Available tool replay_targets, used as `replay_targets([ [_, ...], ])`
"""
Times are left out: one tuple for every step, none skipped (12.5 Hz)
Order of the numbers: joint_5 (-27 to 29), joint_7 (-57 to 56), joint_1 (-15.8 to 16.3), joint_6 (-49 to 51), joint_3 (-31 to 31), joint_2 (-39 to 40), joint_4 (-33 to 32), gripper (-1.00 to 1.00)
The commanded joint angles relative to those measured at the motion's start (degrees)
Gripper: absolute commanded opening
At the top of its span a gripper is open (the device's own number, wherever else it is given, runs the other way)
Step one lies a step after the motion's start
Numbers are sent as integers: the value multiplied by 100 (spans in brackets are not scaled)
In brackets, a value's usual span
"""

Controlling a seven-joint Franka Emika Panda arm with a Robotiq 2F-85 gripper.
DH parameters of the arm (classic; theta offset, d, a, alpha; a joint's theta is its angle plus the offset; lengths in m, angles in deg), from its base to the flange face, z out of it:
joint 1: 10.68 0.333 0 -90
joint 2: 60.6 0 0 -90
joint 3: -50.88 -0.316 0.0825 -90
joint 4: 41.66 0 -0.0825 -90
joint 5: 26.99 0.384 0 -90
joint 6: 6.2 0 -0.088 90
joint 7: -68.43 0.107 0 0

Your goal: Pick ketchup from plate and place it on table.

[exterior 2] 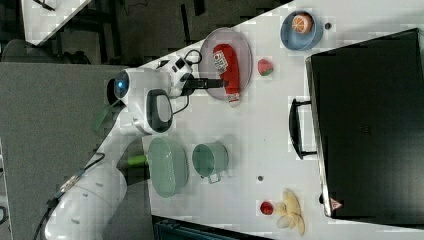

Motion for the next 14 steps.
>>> replay_targets([
  [-121,-389,32,22,59,183,421,100],
  [-280,-392,32,19,61,296,453,100],
  [-472,-391,31,-13,70,385,475,100],
  [-608,-391,30,-77,83,449,479,100],
  [-615,-391,32,-187,71,500,476,100],
  [-615,-392,36,-333,69,546,476,100],
  [-615,-392,41,-457,67,605,476,100],
  [-615,-393,46,-555,70,663,478,100],
  [-615,-393,46,-640,77,728,482,100],
  [-616,-392,45,-760,86,806,483,100],
  [-615,-391,48,-952,83,883,489,100],
  [-615,-393,50,-1144,88,958,489,100],
  [-615,-393,50,-1289,93,1008,489,100],
  [-615,-392,49,-1327,94,1028,483,93],
])
